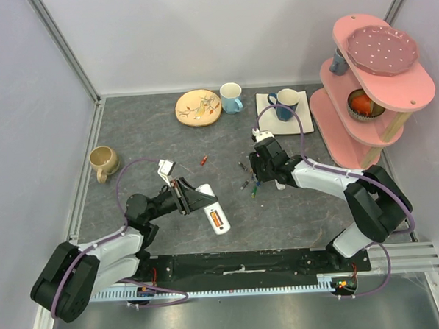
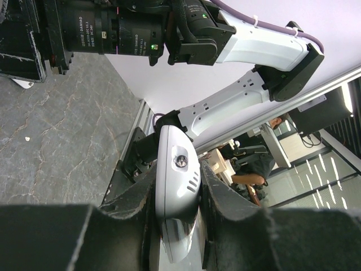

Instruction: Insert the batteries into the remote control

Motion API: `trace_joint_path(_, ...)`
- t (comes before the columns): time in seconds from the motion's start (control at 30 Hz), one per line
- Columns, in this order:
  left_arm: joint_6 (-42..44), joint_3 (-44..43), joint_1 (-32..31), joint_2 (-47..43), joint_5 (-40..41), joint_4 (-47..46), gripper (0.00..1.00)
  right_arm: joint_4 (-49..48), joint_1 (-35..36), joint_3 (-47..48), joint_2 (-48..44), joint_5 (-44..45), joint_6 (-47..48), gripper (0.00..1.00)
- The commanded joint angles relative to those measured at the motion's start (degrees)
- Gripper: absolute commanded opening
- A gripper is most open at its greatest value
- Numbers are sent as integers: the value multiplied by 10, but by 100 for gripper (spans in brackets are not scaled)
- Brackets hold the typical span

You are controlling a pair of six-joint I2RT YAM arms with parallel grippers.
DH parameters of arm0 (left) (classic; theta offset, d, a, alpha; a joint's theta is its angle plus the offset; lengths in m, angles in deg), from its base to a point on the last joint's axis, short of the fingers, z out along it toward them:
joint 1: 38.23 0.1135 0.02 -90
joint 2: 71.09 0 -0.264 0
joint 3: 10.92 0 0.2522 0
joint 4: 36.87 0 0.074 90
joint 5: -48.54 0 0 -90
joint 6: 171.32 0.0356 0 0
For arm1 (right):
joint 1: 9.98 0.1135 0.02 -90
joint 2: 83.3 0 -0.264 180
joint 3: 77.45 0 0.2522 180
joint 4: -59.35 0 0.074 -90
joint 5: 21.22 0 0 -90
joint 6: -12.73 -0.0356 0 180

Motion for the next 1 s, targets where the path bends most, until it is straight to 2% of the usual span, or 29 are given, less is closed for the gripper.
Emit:
trace_joint_path(0.0, 18, -2, 1, -22, 2, 13, 2, -1, -1, 11, -9, 12, -18, 44)
trace_joint_path(0.13, 25, 1, 2, -35, 11, 32, 2, 11, 0, 26, 8, 13, -33, 48)
trace_joint_path(0.43, 33, 3, 1, -58, 24, 68, 2, 26, -1, 41, 21, 27, -69, 48)
trace_joint_path(0.63, 39, 1, 2, -64, 37, 86, 2, 33, -23, 26, 25, 70, -187, 52)
trace_joint_path(0.7, 39, 0, 2, -64, 41, 92, 2, 33, -36, 18, 29, 75, -255, 47)
trace_joint_path(0.97, 35, 10, 2, -74, 57, 101, 2, 62, -41, 38, 38, 139, -390, 37)
